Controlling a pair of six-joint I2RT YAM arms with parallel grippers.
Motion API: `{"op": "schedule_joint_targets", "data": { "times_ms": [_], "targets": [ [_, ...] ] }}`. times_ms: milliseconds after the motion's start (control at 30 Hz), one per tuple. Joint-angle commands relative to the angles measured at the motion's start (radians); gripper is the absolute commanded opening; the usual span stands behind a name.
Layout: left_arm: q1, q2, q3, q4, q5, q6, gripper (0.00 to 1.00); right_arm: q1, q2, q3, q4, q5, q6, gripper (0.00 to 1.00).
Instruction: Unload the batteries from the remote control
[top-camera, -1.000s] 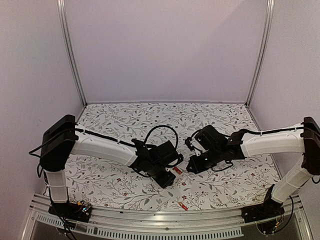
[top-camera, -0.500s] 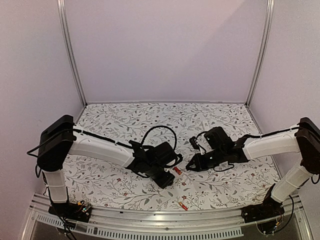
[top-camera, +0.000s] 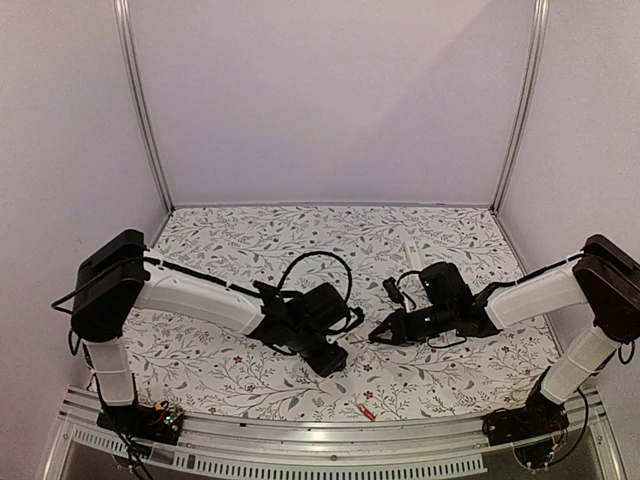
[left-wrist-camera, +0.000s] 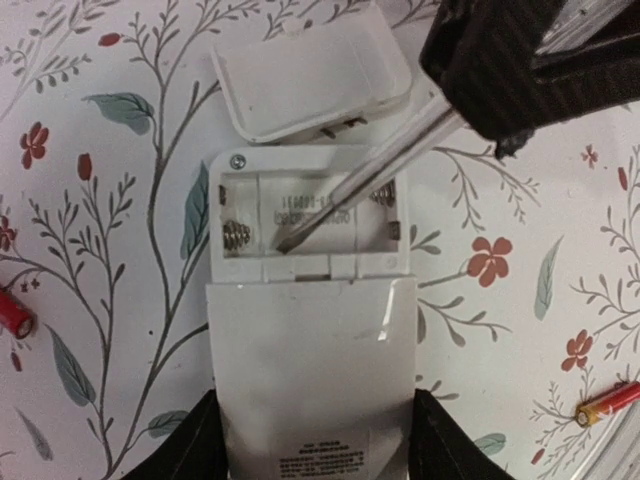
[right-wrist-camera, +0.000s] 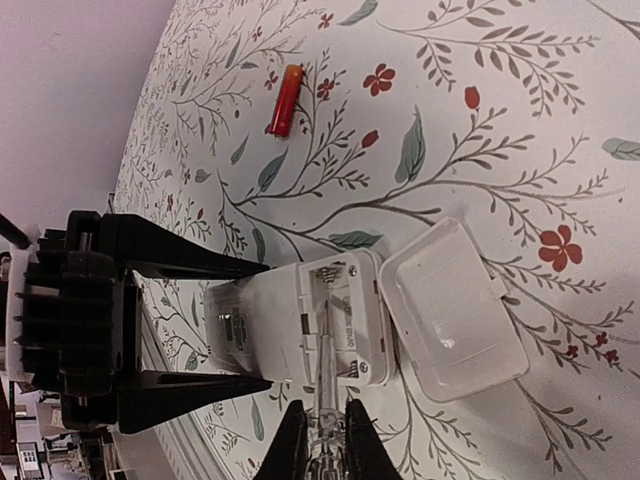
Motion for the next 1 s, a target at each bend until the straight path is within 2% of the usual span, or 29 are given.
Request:
{"op": "schedule_joint_targets", "data": {
  "times_ms": [0, 67, 167, 300, 400, 533, 667, 767, 867, 967],
  "targets": [
    [0.059, 0.034, -0.07, -0.042, -0.05, 0.025, 0.23, 0.003, -0.031, -0.022, 0.047, -0.067, 0.022, 0.0],
    [0.065, 0.011, -0.08, -0.027, -0.04, 0.031, 0.28, 0.003, -0.056, -0.021, 0.037, -0.067, 0.022, 0.0],
    [0.072, -0.041, -0.088, -0.01, -0.04, 0.028, 0.42, 0.003, -0.128, -0.002, -0.033, -0.026, 0.011, 0.0],
    [0.098, -0.126, -0.084, 0.002, -0.022, 0.019, 0.72, -0.005, -0.255, 0.03, -0.194, 0.109, -0.029, 0.0],
    [0.121, -0.206, -0.071, -0.005, 0.002, 0.019, 0.84, -0.01, -0.346, 0.054, -0.318, 0.24, -0.05, 0.0],
    [0.162, -0.299, -0.049, -0.038, 0.034, 0.03, 0.88, -0.015, -0.434, 0.046, -0.393, 0.387, -0.059, 0.0],
    [0.234, -0.393, -0.013, -0.099, 0.05, 0.045, 0.9, -0.02, -0.495, -0.007, -0.382, 0.447, -0.029, 0.0],
    [0.343, -0.47, -0.006, -0.115, 0.099, 0.055, 0.94, -0.021, -0.516, -0.077, -0.329, 0.451, 0.006, 0.0],
    [0.507, -0.528, -0.002, -0.121, 0.178, 0.065, 0.94, -0.022, -0.514, -0.136, -0.269, 0.439, 0.048, 0.0],
    [0.632, -0.573, -0.006, -0.11, 0.181, 0.086, 0.94, -0.022, -0.5, -0.183, -0.201, 0.431, 0.083, 0.0]
  ]
}}
